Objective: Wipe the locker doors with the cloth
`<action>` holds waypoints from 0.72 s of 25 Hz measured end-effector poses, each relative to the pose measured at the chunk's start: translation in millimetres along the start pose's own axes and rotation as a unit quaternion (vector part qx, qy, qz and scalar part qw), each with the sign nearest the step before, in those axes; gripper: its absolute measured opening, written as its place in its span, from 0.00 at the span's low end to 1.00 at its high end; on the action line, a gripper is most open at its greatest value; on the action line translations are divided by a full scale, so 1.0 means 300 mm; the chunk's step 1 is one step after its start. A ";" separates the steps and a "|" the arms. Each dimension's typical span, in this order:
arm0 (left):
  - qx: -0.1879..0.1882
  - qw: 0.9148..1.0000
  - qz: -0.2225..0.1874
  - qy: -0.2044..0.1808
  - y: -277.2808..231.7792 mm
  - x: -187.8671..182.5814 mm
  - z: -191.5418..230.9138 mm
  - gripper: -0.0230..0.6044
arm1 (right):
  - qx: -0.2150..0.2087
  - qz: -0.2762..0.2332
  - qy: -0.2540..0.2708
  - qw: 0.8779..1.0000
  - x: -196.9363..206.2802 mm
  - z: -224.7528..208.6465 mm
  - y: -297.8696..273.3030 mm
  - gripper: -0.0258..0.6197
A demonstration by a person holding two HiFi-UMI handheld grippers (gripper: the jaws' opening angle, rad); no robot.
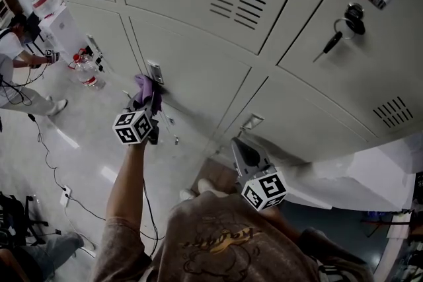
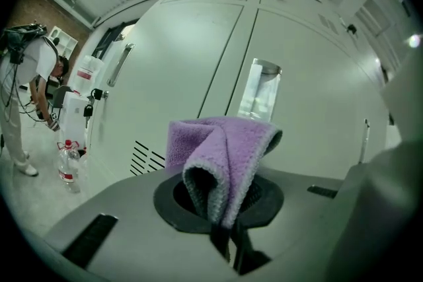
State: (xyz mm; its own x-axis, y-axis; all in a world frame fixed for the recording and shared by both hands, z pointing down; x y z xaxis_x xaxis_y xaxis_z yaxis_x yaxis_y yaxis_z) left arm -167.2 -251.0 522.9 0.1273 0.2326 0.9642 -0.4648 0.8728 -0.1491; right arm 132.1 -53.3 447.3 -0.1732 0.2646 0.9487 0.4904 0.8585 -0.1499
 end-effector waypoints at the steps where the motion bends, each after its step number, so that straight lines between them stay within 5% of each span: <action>1: 0.006 1.000 0.001 -0.004 0.000 0.002 -0.010 0.10 | 0.000 0.000 0.000 1.000 0.001 -0.001 -0.002 0.04; 18: 0.090 0.992 0.014 -0.084 0.018 0.028 -0.262 0.10 | 0.000 0.000 -0.002 1.000 -0.002 -0.015 -0.023 0.04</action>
State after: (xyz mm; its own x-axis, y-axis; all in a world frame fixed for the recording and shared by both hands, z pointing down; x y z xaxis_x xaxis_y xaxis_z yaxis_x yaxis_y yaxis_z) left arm -99.9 -210.6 513.1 -0.0285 0.1670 0.9856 -0.6166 0.7731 -0.1488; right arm 132.7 -61.3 448.8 -0.1755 0.2666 0.9477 0.4906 0.8583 -0.1506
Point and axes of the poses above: the fingertips, and each gripper's own axes: y backward along the fingers, z to its left, x out of its underside, the point moved 7 cm from there along y, backward along the fingers, and after that the axes turned 8 degrees about -y, right-handed, at the moved point
